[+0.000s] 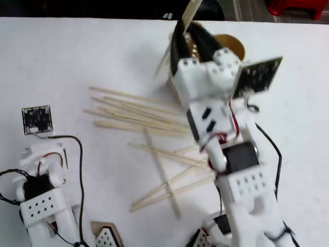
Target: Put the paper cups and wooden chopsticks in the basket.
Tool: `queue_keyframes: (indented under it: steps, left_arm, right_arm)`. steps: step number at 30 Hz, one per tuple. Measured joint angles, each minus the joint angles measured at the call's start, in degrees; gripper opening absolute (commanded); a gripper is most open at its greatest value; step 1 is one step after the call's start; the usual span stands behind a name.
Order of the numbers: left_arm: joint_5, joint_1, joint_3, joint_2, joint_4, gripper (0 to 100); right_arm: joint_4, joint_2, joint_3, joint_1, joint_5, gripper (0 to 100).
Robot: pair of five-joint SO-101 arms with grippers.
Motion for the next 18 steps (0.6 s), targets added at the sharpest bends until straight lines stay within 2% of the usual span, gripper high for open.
queue_keyframes:
  steps: [5,12,18]
  left_arm:
    - [0.0,0.0,0.0,0.0,0.0,3]
    - [0.0,0.0,0.0,0.0,0.0,3]
    - [0.0,0.0,0.0,0.0,0.0,3]
  right_arm:
    - [-4.4,11.9,-7.3,3.3,0.0,1.7]
    - [-4.6,25.5,-21.5,8.5,0.0,1.7]
    - [-4.6,34.4,-27.0,10.3,0.0,1.7]
